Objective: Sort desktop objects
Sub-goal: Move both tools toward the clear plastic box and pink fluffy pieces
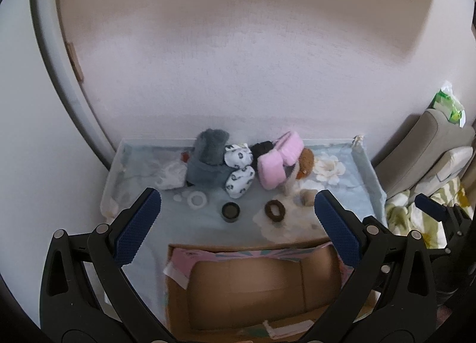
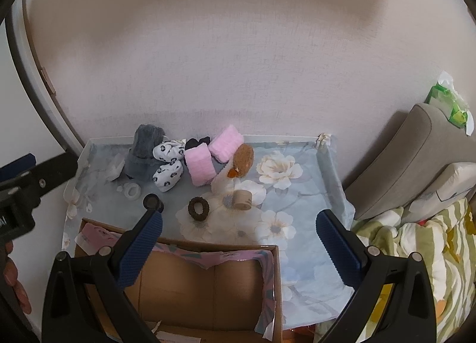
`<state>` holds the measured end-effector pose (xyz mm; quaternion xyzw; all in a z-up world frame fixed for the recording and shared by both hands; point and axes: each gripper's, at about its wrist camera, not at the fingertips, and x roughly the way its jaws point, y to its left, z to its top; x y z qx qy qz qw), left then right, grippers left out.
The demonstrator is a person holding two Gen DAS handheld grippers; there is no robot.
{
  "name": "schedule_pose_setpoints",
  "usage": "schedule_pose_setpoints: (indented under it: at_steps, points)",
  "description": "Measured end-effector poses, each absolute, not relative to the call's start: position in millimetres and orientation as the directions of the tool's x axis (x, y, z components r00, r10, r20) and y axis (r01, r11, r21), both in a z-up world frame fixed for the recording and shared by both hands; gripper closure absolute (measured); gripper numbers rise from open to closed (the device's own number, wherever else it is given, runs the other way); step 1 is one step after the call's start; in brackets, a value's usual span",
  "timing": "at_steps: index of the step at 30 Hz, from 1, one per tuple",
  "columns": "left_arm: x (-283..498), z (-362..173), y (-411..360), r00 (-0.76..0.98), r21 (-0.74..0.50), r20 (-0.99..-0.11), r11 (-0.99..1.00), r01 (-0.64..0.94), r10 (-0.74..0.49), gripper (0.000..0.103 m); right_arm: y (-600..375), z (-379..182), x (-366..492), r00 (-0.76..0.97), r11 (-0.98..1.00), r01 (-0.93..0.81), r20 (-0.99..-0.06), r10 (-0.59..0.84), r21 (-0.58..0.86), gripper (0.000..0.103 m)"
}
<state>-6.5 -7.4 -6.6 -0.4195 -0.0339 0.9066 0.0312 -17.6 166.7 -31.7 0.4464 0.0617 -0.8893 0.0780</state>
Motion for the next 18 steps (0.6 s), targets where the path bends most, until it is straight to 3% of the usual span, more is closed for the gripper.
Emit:
schedule_pose_setpoints:
  at_steps: [13, 18]
  points:
    - [-10.1, -6.0, -8.6, -0.665, -0.009, -0.746, -0.999, 0.047, -0.024, 0.0, 164.3, -25.6, -19.9, -0.599, -0.976, 0.217, -0.793, -0.114, -0.023, 0.001]
    - [-12.0, -9.8, -15.2, -0.654, -0.047, -0.757, -0.998, 0.052, 0.001, 0.0, 164.8, -24.5, -21.0, -0.604, -0.976, 0.218, -0.787, -0.125, -0.012, 0.001]
